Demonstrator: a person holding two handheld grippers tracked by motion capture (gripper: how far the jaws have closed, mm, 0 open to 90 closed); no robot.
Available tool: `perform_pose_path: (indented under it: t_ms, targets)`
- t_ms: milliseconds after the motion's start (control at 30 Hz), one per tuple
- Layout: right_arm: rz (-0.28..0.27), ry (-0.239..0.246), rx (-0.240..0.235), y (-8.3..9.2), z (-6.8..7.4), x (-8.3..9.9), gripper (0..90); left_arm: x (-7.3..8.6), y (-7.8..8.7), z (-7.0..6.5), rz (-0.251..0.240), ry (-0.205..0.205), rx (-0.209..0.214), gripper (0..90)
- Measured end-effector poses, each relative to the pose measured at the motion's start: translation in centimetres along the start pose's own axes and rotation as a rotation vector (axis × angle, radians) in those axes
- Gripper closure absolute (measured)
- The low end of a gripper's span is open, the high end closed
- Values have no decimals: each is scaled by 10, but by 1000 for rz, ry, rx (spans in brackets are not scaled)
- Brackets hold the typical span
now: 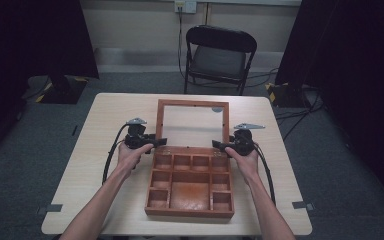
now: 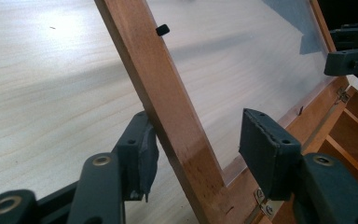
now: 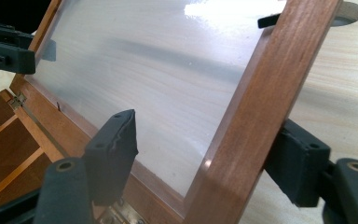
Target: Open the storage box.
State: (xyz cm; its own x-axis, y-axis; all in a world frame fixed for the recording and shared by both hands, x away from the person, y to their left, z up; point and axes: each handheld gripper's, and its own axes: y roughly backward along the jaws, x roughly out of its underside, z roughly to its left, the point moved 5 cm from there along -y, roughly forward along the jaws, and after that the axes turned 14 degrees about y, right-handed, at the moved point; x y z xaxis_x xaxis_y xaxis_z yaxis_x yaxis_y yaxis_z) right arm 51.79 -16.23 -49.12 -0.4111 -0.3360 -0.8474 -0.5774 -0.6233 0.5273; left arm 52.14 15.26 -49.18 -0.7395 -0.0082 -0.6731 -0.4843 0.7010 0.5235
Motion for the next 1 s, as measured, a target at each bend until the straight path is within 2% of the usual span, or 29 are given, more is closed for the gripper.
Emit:
perform_pose_path:
  t_ms: [133, 267, 433, 567, 733, 800, 933, 1000]
  targets:
    - [7, -8, -3, -1, 0, 1, 266, 0, -1, 2, -1, 19, 2, 451]
    - [24, -4, 13, -4, -2, 3, 237, 1, -2, 5, 15, 20, -1, 439]
    - [37, -21, 12, -7, -4, 6, 211, 2, -3, 9, 26, 27, -3, 419]
    - [47, -41, 4, -8, -5, 8, 197, 4, -6, 11, 34, 65, 11, 410]
    - [53, -67, -12, -9, -6, 10, 192, 5, -7, 14, 40, 81, 16, 403]
    - [61, -66, 0, -10, -6, 11, 165, 5, -7, 14, 44, 86, 13, 385]
    - [67, -76, -4, -11, -8, 13, 160, 8, -10, 20, 49, 124, 35, 374]
    - [73, -110, -24, -12, -9, 15, 153, 8, -9, 21, 46, 100, 5, 370]
